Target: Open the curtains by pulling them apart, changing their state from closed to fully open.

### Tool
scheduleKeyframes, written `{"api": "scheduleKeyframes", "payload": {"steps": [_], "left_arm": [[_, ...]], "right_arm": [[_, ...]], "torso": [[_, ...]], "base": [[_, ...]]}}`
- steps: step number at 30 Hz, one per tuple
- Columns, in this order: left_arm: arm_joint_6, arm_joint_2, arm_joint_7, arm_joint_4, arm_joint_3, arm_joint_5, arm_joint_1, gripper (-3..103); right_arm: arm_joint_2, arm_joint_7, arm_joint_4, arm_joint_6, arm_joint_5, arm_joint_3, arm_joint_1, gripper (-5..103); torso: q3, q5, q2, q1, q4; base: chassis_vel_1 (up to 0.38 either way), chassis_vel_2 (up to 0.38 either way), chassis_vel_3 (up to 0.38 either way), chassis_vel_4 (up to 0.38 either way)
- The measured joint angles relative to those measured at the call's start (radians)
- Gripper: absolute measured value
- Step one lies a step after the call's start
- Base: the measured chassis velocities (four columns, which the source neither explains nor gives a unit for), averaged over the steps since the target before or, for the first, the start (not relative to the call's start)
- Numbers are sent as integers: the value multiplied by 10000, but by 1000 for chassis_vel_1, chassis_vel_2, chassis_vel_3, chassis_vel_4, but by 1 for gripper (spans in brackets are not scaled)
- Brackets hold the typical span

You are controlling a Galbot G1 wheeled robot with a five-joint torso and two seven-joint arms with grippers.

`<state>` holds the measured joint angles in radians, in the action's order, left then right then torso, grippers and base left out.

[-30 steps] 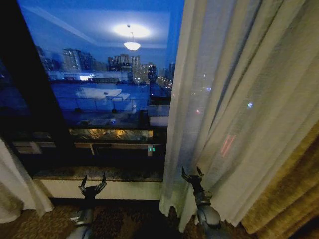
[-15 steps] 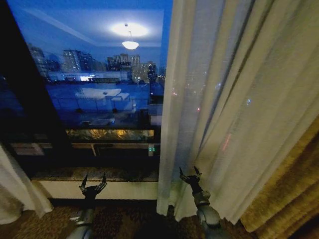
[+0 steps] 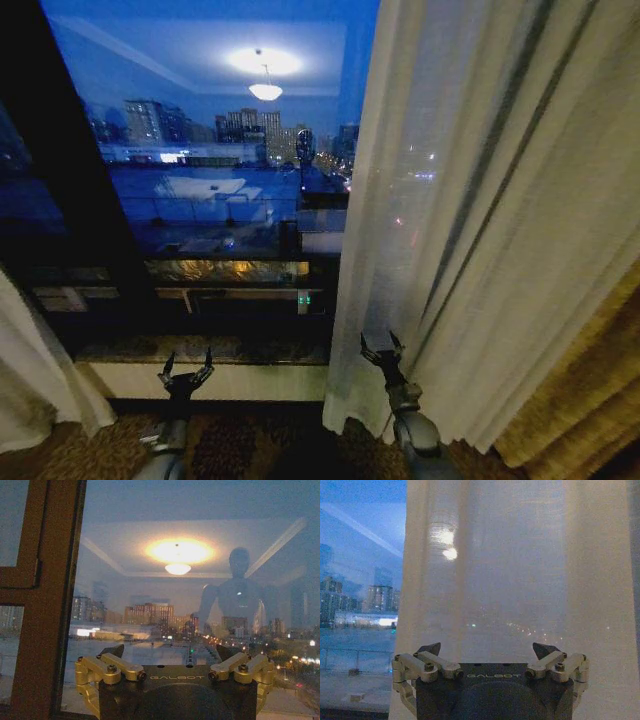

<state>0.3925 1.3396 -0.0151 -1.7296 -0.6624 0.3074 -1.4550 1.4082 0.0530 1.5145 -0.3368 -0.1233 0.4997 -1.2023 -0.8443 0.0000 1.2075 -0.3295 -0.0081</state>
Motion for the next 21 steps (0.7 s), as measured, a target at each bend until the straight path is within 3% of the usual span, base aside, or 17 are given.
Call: {"api": "scheduleKeyframes", "payload": {"steps": [10, 21], "left_arm": [[0, 1, 2, 0, 3, 0, 0, 100], [0, 1, 2, 0, 3, -1, 0, 100]], "right_arm": [[-49, -682, -283, 941, 282, -956, 1177, 100], [275, -983, -1195, 1296, 339, -1612, 2146, 100]], "torso": [[0, -2, 0, 0, 3], [0, -2, 0, 0, 2]], "base": [[0, 0, 0, 0], [0, 0, 0, 0]]}}
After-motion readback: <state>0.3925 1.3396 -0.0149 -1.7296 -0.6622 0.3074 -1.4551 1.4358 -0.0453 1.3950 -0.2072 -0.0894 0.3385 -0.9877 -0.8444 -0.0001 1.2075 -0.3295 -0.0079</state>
